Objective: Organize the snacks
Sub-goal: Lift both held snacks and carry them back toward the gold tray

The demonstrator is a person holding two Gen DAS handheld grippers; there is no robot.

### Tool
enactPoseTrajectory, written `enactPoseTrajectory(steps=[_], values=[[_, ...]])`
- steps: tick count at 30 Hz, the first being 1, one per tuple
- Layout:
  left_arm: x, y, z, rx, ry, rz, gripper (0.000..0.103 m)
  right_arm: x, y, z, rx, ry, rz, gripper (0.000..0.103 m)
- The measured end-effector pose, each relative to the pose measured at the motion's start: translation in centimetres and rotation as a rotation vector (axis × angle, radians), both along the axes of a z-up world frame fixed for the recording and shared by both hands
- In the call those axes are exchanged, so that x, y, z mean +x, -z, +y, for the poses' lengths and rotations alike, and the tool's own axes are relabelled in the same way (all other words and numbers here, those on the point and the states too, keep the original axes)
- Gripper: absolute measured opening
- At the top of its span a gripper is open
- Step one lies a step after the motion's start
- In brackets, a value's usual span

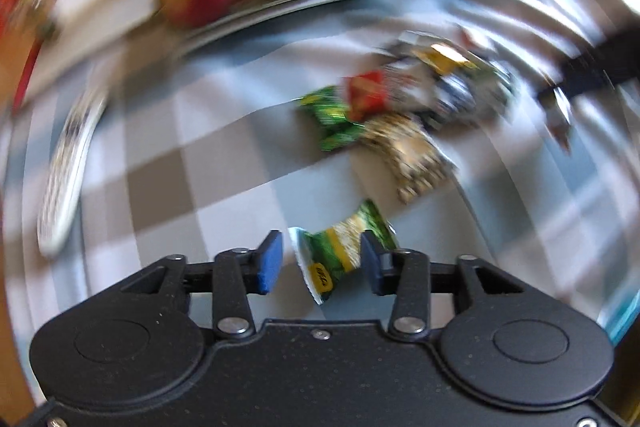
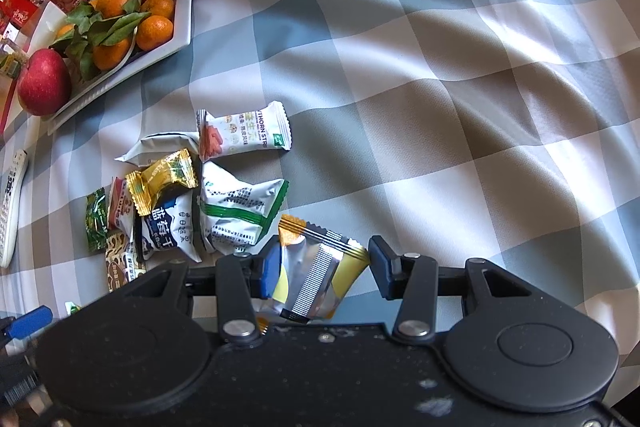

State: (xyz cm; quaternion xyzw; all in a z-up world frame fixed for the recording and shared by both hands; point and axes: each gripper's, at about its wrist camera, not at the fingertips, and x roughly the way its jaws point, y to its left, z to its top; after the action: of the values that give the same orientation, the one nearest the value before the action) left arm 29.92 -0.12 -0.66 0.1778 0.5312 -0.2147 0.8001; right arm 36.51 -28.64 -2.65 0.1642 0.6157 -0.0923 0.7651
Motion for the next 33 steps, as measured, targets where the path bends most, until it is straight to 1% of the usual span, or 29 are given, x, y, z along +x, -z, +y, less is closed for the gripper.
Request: enactPoseTrajectory(steps=[1, 3, 8, 12, 14, 20, 23, 27, 33], values=[[-0.8, 0.1, -0.4, 0.019, 0.058, -0.027, 0.056, 0.0, -0.1, -0.1, 0.002, 0.003, -0.001, 0.048], [-1.6, 0.5, -1.3, 0.058, 0.121, -0.072, 0.056, 0.0, -0.1, -0.2, 0.005, 0.008, -0.002, 0.048], [-1.7, 1.4, -2.6, 0.114, 0.194, -0.096, 0.056, -0.1, -0.2, -0.3, 0.011, 0.011, -0.003, 0.049], [-1.3, 2.0, -2.8, 0.125, 0.209, -0.081, 0.057, -0.1, -0.1, -0.3, 0.017, 0.008, 0.0, 0.048], [-1.4, 2.1, -2.5, 0.118, 0.217, -0.073, 0.057, -0.1, -0.1, -0.4, 0.021, 0.009, 0.001, 0.049], [-2.3, 2.2, -2.0, 0.152, 0.274, -0.087, 0.057, -0.2, -0.5, -0.9, 0.04, 0.024, -0.004, 0.049], [-1.9, 2.8, -2.2, 0.187, 0.254, -0.089, 0.057, -0.2, -0.5, -1.0, 0.048, 0.027, -0.003, 0.049], [-0.9, 3.5, -2.8, 0.196, 0.194, -0.088, 0.057, -0.2, -0.4, -0.7, 0.05, 0.017, 0.002, 0.049], [1.1, 3.6, -3.4, 0.112, 0.092, -0.033, 0.058, -0.2, -0.1, -0.4, 0.05, 0.002, 0.014, 0.049]])
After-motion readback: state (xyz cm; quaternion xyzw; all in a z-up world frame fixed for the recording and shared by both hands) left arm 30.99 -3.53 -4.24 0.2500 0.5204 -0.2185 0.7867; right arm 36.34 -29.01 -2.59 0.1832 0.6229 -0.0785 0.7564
